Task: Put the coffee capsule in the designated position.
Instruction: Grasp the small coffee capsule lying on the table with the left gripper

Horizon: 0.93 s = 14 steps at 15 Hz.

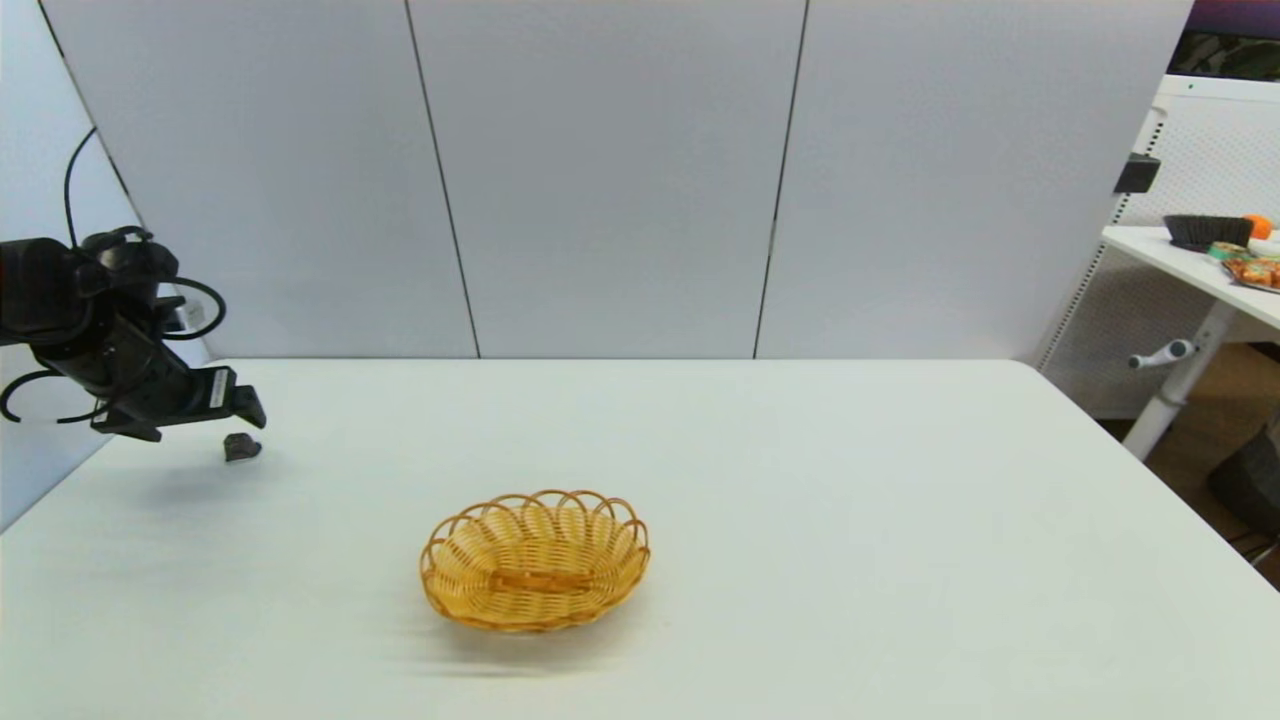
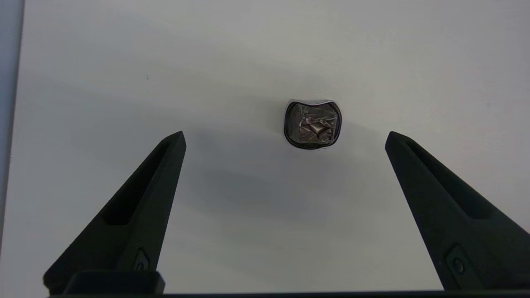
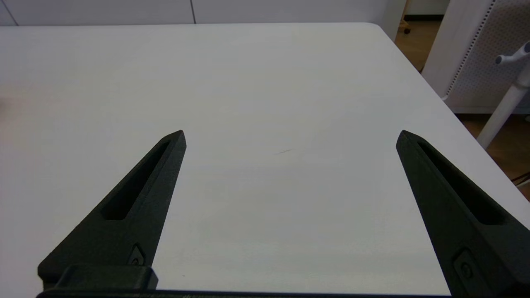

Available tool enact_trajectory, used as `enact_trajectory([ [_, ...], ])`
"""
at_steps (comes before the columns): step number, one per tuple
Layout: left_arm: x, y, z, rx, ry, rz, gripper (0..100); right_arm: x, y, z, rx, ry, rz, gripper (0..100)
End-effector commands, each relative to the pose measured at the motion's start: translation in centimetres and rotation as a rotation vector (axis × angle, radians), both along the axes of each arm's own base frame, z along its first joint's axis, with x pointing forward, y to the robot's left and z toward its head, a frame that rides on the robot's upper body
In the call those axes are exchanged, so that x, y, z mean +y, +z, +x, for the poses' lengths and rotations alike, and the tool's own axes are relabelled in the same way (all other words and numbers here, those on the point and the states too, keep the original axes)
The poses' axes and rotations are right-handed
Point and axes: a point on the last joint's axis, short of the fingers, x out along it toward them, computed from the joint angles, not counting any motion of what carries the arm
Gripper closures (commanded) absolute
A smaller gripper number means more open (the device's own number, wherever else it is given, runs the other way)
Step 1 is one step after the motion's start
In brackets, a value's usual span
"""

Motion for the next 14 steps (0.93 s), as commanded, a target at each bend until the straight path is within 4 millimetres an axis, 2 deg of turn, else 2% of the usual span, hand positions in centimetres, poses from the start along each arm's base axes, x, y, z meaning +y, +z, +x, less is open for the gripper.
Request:
enact_trajectory([
  [1,0.4,-1.1,0.3,0.028,0.007,-0.007,0,0.0,0.0,0.0,0.002,0.000,0.000,0],
  [9,0.5,-2.9,1.2,0.062,-0.004,-0.024,0,0.0,0.0,0.0,0.002,0.000,0.000,0],
  [14,1.1,-2.8,1.3,0.059,-0.003,-0.014,0,0.0,0.0,0.0,0.000,0.000,-0.001,0],
])
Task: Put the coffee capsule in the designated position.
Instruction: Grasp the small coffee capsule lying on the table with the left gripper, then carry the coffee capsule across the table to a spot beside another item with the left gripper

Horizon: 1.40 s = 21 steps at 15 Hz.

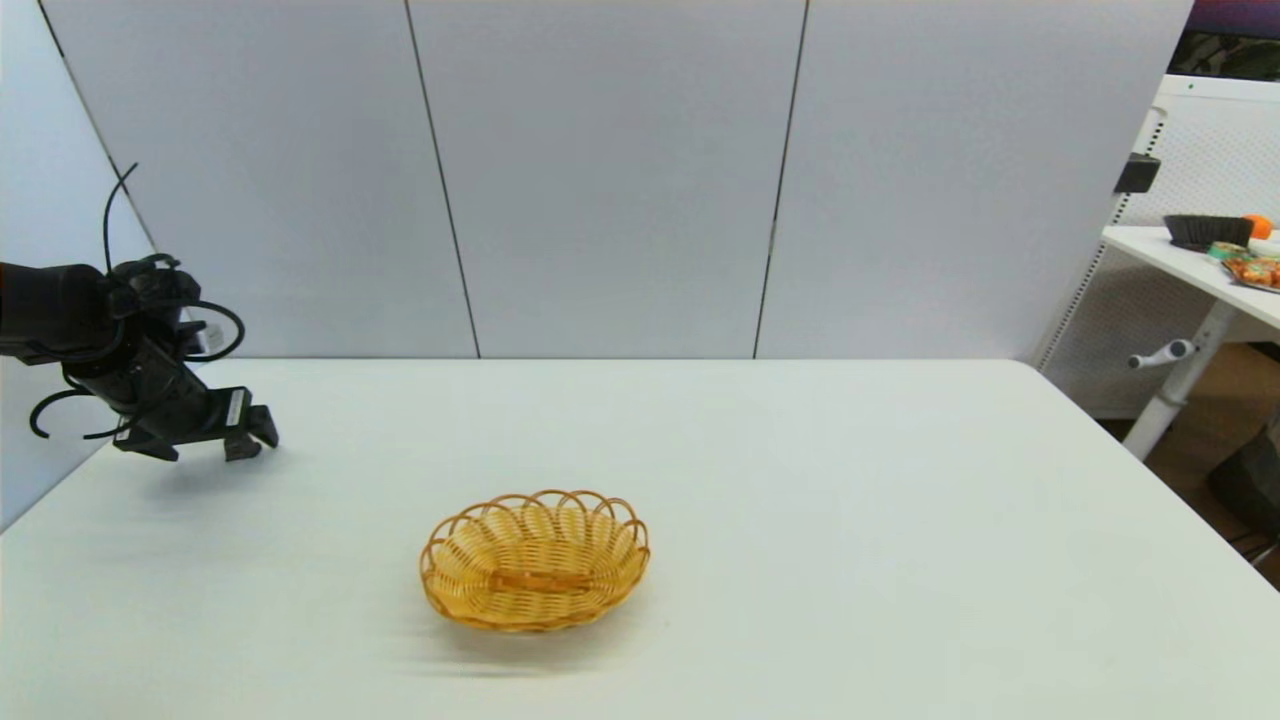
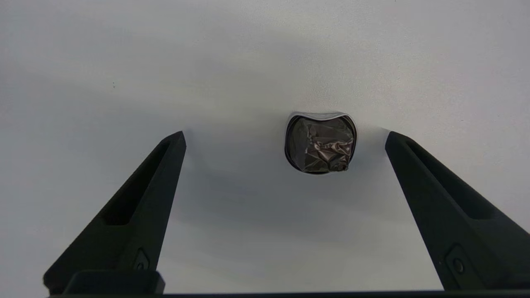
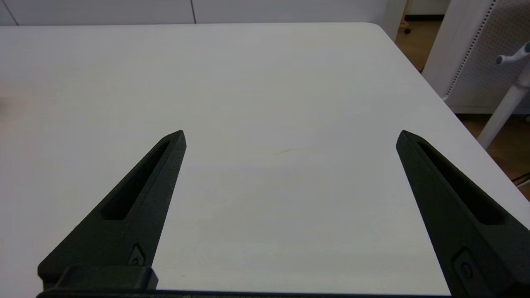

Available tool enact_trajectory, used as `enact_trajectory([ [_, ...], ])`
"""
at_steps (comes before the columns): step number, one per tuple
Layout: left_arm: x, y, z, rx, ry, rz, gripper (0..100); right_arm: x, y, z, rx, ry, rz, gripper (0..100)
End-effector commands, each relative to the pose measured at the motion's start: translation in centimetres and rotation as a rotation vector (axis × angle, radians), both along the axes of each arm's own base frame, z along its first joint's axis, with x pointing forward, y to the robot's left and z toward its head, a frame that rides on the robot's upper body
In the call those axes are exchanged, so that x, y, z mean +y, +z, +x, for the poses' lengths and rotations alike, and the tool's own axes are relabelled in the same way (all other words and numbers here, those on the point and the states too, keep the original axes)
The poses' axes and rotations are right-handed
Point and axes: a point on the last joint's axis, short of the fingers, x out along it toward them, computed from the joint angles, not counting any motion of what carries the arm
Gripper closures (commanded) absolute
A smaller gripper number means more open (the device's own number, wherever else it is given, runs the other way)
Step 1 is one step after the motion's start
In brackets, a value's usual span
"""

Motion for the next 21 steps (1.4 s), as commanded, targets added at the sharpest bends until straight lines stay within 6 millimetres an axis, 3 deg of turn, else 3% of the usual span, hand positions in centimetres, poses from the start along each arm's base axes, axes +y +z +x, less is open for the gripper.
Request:
enact_trajectory([
  [1,1.2,0.0,-0.3,0.003,0.019,0.005,0,0.0,0.0,0.0,-0.001,-0.001,0.008,0],
  [2,1.1,0.0,-0.3,0.007,0.018,0.003,100,0.0,0.0,0.0,0.000,0.000,0.008,0],
  [16,0.2,0.0,0.6,-0.009,-0.021,0.012,100,0.0,0.0,0.0,0.000,0.000,0.013,0],
  [18,0.3,1.6,1.0,-0.065,-0.027,0.033,100,0.0,0.0,0.0,0.002,0.000,0.013,0],
  [21,-1.1,5.3,1.1,-0.174,-0.073,0.075,100,0.0,0.0,0.0,0.002,0.000,0.013,0],
])
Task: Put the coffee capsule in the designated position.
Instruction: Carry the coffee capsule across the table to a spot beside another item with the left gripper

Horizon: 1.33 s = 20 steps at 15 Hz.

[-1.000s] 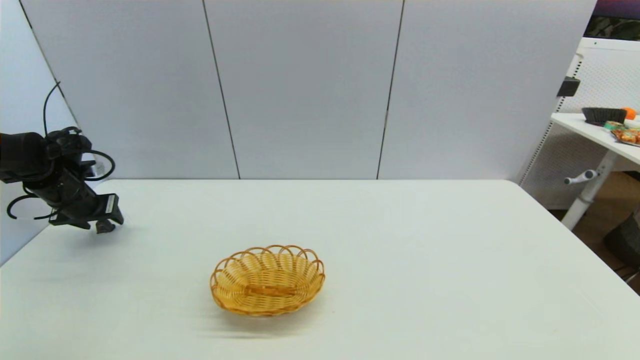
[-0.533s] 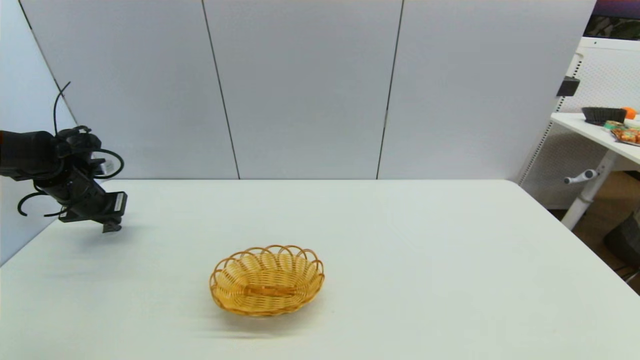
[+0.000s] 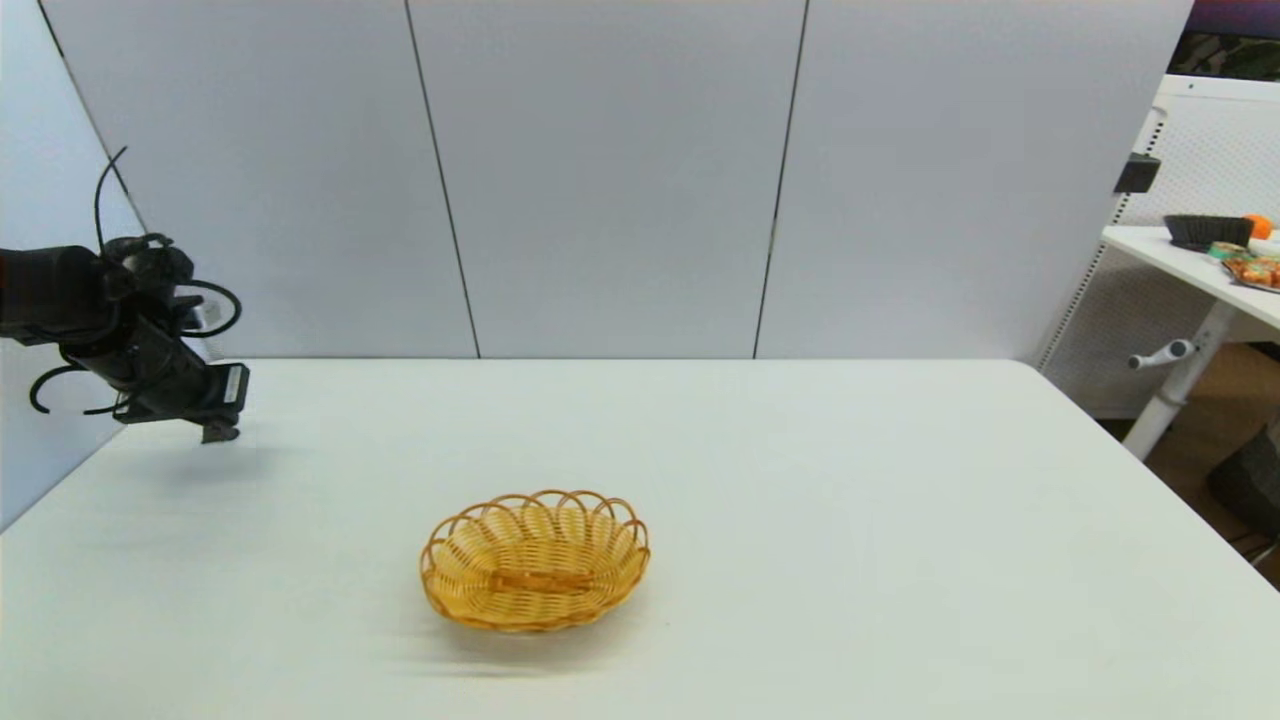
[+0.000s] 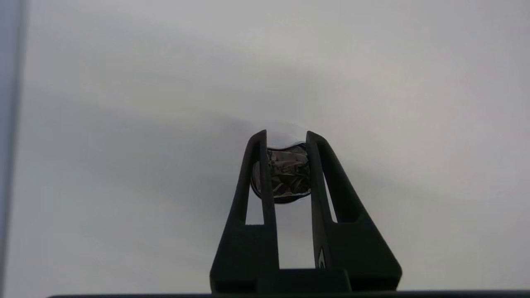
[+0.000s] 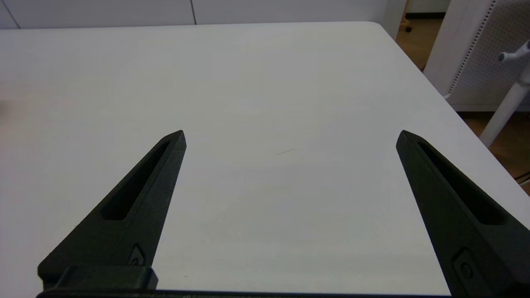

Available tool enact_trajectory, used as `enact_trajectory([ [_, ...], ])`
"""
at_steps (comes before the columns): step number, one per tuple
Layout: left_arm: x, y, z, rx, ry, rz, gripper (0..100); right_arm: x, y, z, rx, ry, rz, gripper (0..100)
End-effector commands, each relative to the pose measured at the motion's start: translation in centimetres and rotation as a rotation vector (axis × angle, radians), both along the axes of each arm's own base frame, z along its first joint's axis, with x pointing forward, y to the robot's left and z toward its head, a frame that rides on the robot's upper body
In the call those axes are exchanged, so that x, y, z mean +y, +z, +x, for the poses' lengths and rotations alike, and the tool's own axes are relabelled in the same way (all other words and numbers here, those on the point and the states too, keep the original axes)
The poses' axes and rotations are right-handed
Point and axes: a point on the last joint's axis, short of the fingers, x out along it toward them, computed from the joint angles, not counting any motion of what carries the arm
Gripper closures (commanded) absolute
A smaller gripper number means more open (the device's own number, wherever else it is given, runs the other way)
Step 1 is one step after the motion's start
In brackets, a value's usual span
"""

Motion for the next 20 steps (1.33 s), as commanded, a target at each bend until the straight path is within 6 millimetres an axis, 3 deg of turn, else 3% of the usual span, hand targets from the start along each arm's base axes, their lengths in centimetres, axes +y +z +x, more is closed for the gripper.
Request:
enact_trajectory([
  [1,-1.7,4.5,-0.4,-0.117,-0.072,0.060,100,0.0,0.0,0.0,0.002,0.000,0.000,0],
  [6,-8.6,11.1,-2.8,-0.296,-0.336,0.092,100,0.0,0.0,0.0,0.000,0.000,0.000,0],
  [10,-18.1,15.8,-7.2,-0.433,-0.600,0.070,100,0.0,0.0,0.0,0.000,0.000,0.000,0],
  [14,-26.6,16.6,-11.7,-0.460,-0.878,0.004,100,0.0,0.0,0.0,0.002,0.000,0.000,0],
  [20,-33.7,14.8,-16.0,-0.383,-1.065,-0.115,100,0.0,0.0,0.0,0.000,0.000,0.000,0],
])
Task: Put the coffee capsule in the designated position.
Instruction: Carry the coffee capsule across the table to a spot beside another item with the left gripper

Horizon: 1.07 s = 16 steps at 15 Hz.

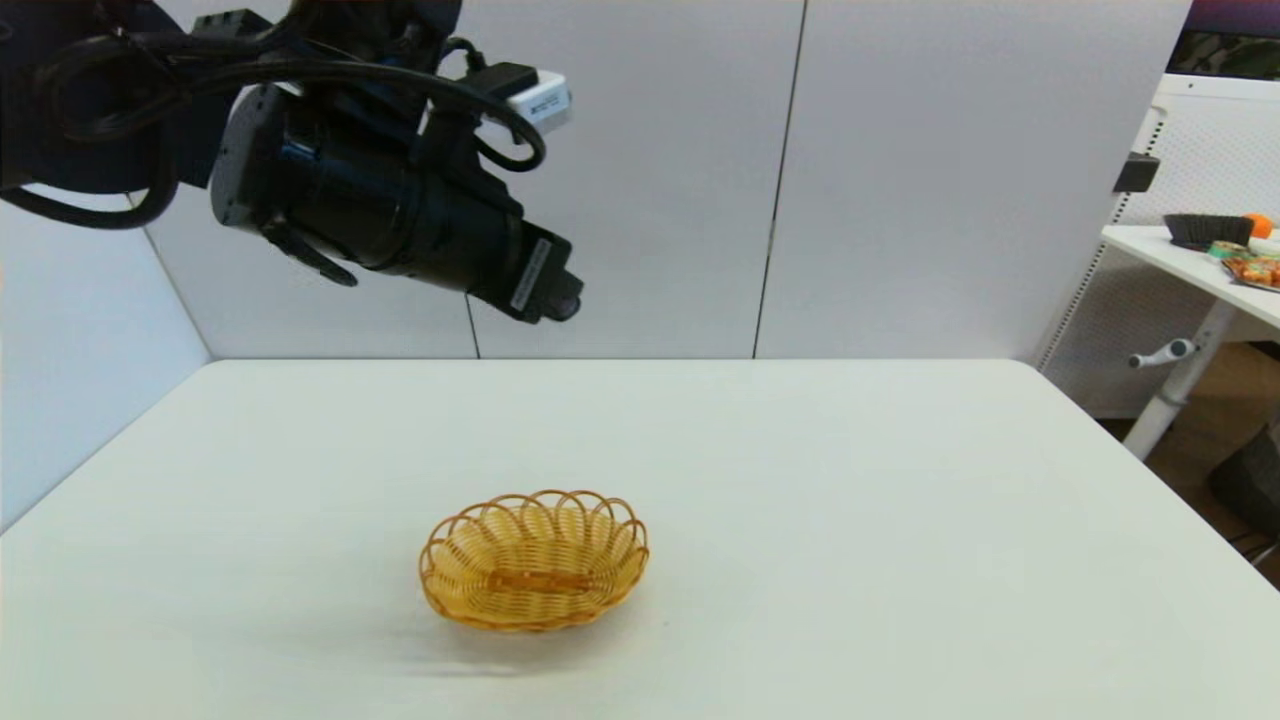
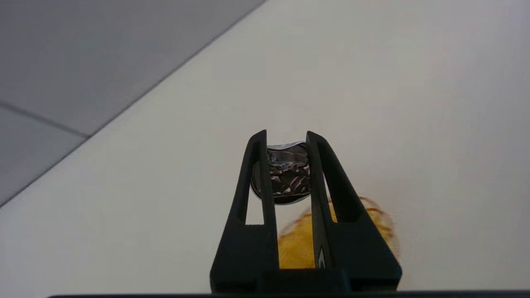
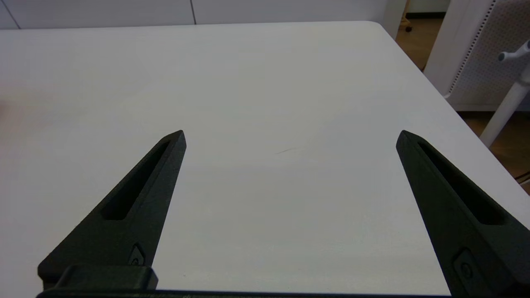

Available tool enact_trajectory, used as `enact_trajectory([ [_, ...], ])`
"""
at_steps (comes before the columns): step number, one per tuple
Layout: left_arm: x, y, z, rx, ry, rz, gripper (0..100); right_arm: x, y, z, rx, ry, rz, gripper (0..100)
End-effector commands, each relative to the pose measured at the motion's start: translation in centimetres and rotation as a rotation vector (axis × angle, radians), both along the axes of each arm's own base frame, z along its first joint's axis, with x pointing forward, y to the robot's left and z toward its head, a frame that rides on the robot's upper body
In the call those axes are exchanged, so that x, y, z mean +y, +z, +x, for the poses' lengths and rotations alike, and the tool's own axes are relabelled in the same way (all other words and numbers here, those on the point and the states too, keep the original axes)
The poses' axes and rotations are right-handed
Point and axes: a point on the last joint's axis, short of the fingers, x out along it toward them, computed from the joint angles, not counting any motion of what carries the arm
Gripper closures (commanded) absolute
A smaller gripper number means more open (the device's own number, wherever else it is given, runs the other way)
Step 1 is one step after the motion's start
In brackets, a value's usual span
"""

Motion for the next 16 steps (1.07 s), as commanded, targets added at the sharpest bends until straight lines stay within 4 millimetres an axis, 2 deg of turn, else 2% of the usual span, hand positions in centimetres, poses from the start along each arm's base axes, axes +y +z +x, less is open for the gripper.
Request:
enact_trajectory([
  [1,-3.3,-2.0,-2.3,0.095,-0.084,0.008,100,0.0,0.0,0.0,0.002,0.000,0.000,0],
  [5,-5.9,-5.8,-3.3,0.198,-0.145,0.090,100,0.0,0.0,0.0,0.002,0.000,0.000,0],
  [10,-9.3,-8.6,-3.3,0.215,-0.207,0.113,100,0.0,0.0,0.0,0.001,0.000,0.000,0],
  [16,-11.1,-12.6,-4.4,0.274,-0.250,0.164,100,0.0,0.0,0.0,0.001,0.000,0.000,0],
])
